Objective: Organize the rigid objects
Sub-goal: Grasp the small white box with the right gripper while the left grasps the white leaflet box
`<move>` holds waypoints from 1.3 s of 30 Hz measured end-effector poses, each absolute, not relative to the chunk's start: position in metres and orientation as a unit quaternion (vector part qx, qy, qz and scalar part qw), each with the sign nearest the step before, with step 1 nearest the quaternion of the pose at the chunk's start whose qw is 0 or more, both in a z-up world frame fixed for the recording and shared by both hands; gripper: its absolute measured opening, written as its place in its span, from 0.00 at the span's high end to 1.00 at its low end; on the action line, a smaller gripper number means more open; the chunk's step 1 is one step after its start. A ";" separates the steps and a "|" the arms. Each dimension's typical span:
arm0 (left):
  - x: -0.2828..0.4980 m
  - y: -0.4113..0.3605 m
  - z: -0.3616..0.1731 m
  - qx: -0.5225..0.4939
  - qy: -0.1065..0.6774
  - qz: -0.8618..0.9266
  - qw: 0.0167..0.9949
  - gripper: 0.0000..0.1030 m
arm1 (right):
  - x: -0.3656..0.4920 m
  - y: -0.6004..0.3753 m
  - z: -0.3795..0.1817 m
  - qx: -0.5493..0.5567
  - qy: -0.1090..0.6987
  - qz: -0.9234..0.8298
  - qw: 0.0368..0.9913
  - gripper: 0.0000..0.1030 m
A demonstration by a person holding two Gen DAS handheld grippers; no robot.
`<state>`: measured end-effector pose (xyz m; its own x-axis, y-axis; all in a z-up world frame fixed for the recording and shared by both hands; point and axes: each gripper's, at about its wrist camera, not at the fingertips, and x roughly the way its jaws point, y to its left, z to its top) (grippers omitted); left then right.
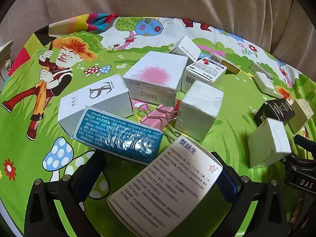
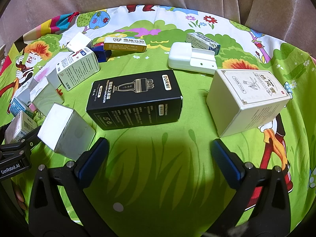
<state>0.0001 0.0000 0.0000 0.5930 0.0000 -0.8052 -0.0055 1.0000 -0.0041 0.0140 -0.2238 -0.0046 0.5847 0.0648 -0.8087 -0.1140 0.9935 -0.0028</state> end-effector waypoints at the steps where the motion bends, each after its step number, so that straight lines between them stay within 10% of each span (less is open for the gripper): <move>1: 0.000 0.000 0.000 -0.002 0.449 0.002 0.894 0.00 | 0.014 -0.224 -0.005 -0.027 0.453 0.050 0.890 0.00; 27: -0.048 0.045 0.000 0.004 0.446 -0.012 0.895 0.00 | -0.001 -0.150 0.003 0.001 0.460 0.167 0.872 0.00; 29: -0.050 0.046 -0.001 0.005 0.449 -0.016 0.893 0.00 | 0.005 -0.139 0.001 -0.038 0.457 0.140 0.878 0.15; 32: -0.048 0.045 0.000 0.012 0.455 -0.033 0.890 0.00 | -0.002 -0.147 0.005 -0.058 0.436 0.125 0.889 0.64; 39: -0.028 0.012 0.004 0.047 0.452 -0.119 0.883 0.02 | -0.041 -0.208 0.005 -0.076 0.430 0.145 0.888 0.64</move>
